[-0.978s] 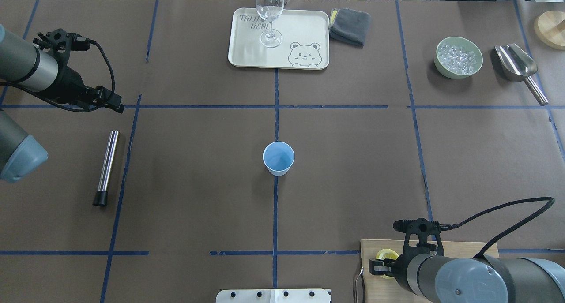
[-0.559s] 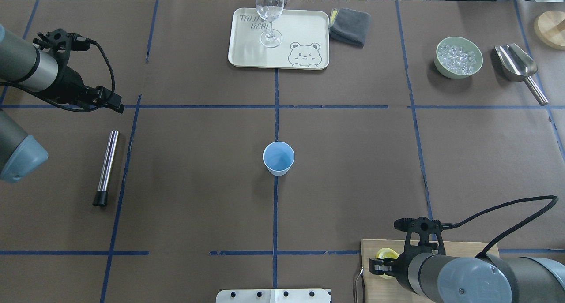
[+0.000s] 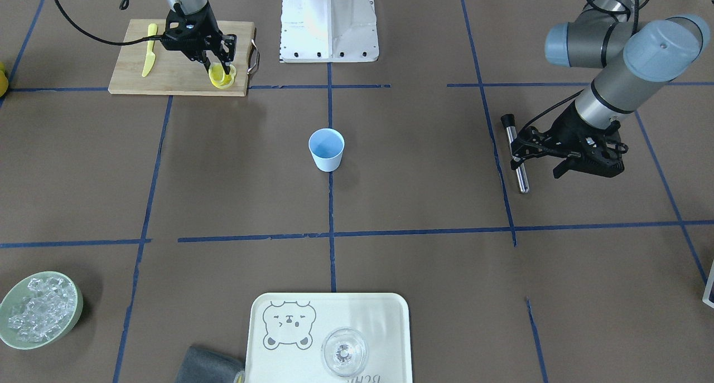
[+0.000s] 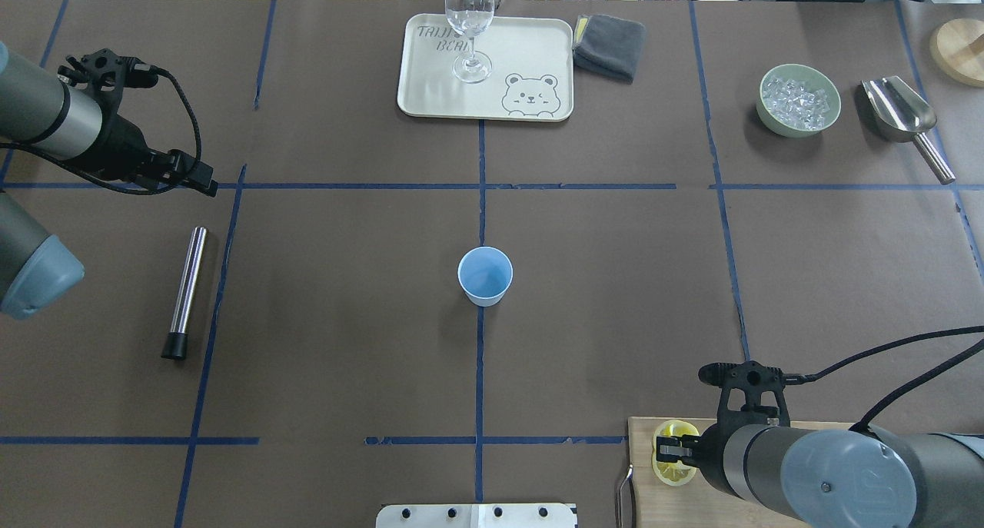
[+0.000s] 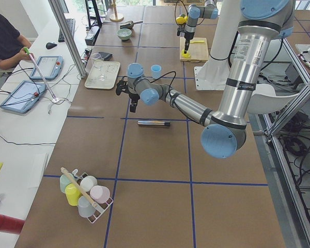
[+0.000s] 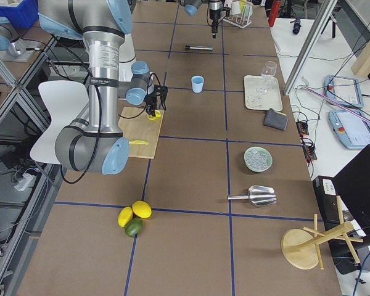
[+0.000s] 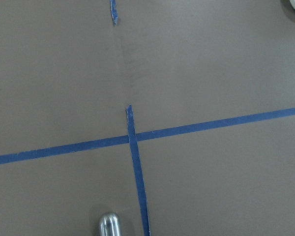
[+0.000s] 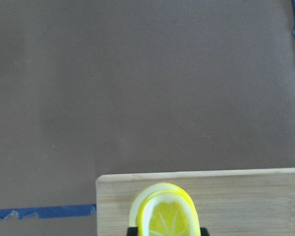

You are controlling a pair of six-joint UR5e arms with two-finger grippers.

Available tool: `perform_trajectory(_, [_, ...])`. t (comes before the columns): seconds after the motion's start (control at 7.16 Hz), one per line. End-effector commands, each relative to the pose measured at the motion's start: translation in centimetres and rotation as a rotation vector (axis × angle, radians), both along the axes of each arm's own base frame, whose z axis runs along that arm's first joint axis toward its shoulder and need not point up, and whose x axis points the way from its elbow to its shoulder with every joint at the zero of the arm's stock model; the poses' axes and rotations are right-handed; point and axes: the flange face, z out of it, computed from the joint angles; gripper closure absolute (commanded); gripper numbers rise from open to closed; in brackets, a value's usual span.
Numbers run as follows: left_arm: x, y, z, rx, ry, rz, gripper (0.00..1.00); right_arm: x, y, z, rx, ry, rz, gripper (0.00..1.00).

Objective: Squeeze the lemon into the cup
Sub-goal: 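Lower the right gripper and grasp a lemon slice on the board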

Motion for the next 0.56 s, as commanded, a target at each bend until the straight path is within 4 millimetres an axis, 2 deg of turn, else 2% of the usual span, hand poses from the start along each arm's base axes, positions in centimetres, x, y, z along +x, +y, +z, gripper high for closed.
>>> perform_trajectory(0.0, [0.1,-0.1,-0.2,0.002,0.002,0.0,0.0,0.9,-0.6,-1.1,-0.009,-0.022,0.006,0.49])
perform_trajectory(0.42, [0.0,-0.1,-0.2,0.002,0.002,-0.001,0.0,1.8,-1.9,-1.8,-0.025,-0.041,0.024,0.49])
